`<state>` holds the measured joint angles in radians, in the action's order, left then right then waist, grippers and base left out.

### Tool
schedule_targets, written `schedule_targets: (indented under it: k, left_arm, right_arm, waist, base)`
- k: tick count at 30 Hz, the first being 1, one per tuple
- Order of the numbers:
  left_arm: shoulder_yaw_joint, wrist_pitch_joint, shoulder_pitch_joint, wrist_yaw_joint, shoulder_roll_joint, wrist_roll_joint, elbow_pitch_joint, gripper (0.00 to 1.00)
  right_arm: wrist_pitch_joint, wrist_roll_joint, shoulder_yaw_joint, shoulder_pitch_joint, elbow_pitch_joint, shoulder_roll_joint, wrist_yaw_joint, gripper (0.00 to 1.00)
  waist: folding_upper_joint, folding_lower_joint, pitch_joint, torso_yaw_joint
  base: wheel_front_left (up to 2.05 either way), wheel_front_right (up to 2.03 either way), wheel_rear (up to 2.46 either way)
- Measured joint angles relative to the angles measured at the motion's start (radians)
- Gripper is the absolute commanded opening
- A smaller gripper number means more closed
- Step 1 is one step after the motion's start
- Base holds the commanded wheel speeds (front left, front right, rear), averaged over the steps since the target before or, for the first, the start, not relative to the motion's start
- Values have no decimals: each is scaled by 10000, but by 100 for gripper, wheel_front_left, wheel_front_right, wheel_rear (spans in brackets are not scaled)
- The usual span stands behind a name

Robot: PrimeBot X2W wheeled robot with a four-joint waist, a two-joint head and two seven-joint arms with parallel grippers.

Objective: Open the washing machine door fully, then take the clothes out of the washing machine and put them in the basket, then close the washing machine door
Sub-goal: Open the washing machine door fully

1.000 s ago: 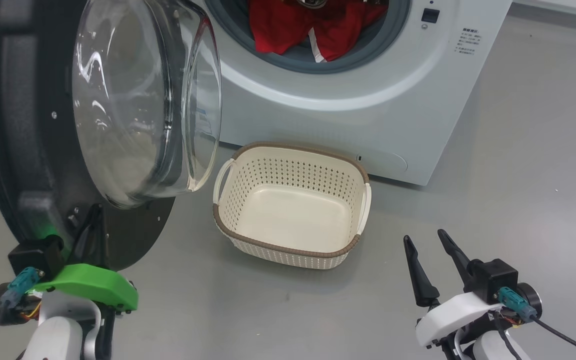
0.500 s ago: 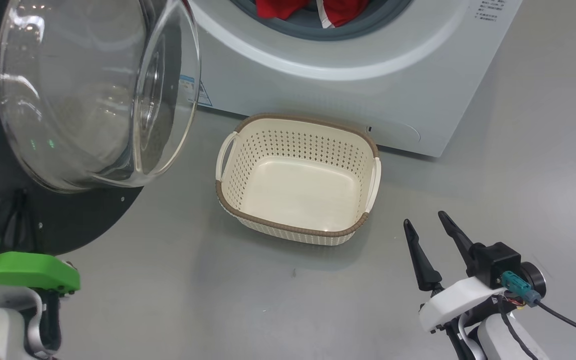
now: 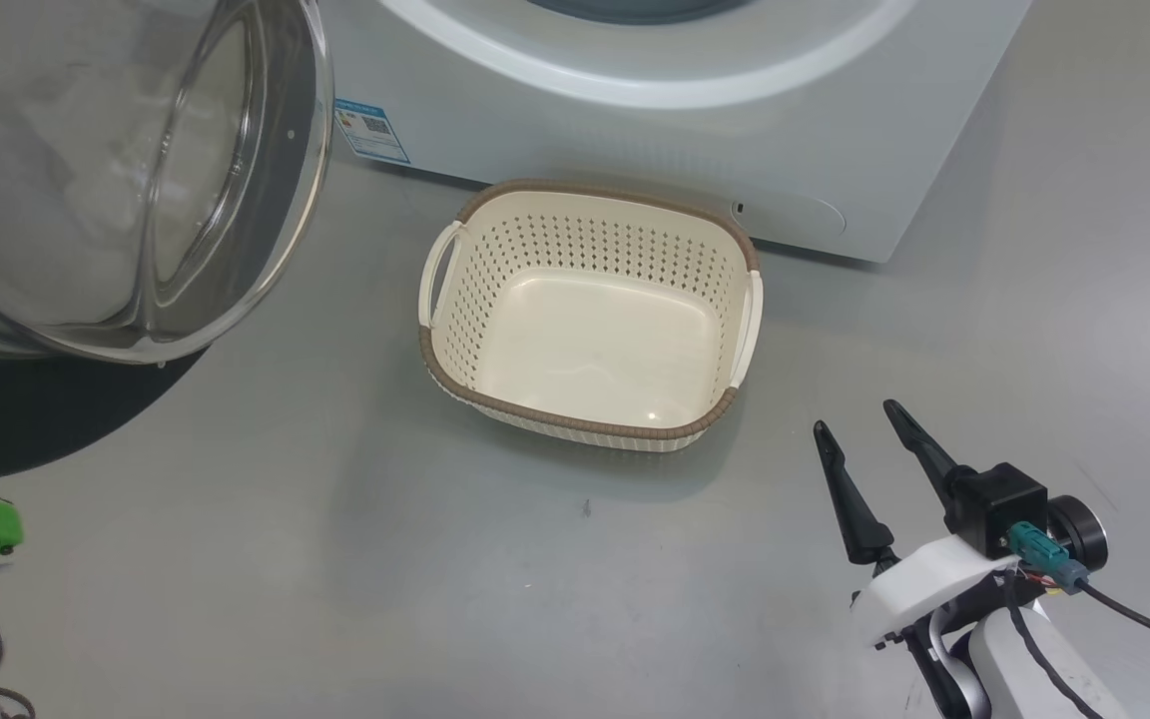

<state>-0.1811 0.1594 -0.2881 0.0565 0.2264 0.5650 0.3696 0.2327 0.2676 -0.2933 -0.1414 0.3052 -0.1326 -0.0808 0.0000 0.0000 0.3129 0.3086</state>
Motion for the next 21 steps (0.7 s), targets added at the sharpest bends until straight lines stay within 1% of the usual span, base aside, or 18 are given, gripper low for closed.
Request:
schedule_targets:
  k: [4,9,17,21]
  left_arm:
    - [-244,-13,-251,-13,326,219,263,0]
    - [-403,-59,-510,-155,736,240,623,0]
    - [-468,-100,-897,-391,1049,309,1191,0]
    - [-454,-75,-1188,-531,1072,322,1561,0]
  right_arm:
    - [-77,-67,-4,-4,-65,-67,2,100]
    - [-132,-84,4,-159,-194,-196,13,100]
    - [-176,-161,75,-366,-387,-293,44,100]
    - [-221,-167,184,-367,-430,-380,119,100]
  waist:
    - [0,0,231,-54]
    - [0,0,536,-120]
    - [0,0,994,-204]
    - [0,0,1224,-201]
  base:
    - [0,0,0]
    - [0,0,0]
    - [0,0,0]
    - [0,0,0]
